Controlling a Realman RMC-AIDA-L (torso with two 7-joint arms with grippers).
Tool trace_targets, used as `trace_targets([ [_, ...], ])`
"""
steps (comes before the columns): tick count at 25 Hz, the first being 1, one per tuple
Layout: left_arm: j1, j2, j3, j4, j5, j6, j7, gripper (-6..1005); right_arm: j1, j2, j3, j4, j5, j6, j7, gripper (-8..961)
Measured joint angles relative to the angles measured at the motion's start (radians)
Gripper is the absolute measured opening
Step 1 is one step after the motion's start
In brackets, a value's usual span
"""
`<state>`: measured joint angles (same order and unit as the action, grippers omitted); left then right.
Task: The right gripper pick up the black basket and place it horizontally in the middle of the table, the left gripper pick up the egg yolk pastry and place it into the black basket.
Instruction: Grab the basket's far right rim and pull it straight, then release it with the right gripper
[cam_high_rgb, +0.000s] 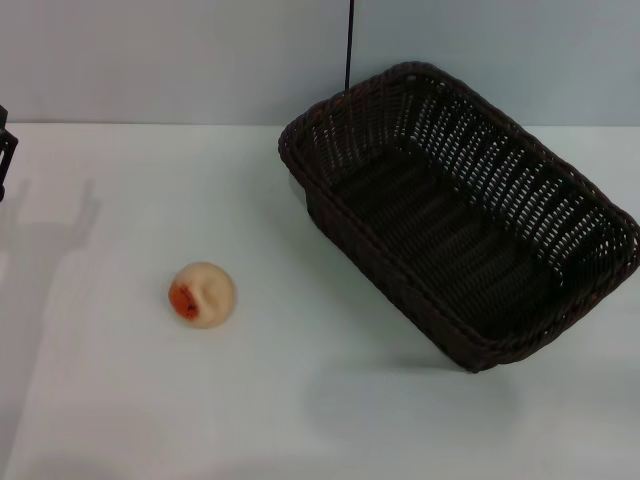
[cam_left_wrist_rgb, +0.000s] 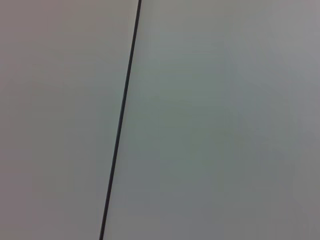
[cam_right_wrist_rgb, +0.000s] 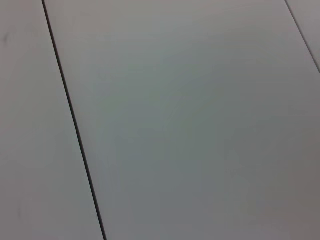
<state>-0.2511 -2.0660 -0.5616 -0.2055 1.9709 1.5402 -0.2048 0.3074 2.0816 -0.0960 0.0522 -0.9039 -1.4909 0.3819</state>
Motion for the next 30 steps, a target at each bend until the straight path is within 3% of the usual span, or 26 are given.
trace_targets([
  [12,-0.002,0.0,0.0,0.002,0.0,-0.006,-0.001,829,0.013,-0.002,-0.015,0.002,-0.006,0.003,0.018,655],
  [16,-0.006,0.0,0.0,0.007,0.0,-0.008,-0.001,829,0.021,-0.006,-0.085,-0.045,-0.007,0.003,0.109,650],
  [21,-0.007,0.0,0.0,0.008,0.0,-0.015,-0.001,829,0.015,-0.012,-0.239,-0.255,-0.084,0.01,0.454,645],
  [25,-0.006,0.0,0.0,0.009,0.0,-0.016,-0.001,830,0.014,-0.013,-0.269,-0.504,-0.277,0.011,0.771,641],
  [30,0.002,0.0,0.0,0.008,0.0,-0.017,-0.001,830,0.048,-0.046,-0.276,-0.826,-0.605,-0.002,1.18,635],
])
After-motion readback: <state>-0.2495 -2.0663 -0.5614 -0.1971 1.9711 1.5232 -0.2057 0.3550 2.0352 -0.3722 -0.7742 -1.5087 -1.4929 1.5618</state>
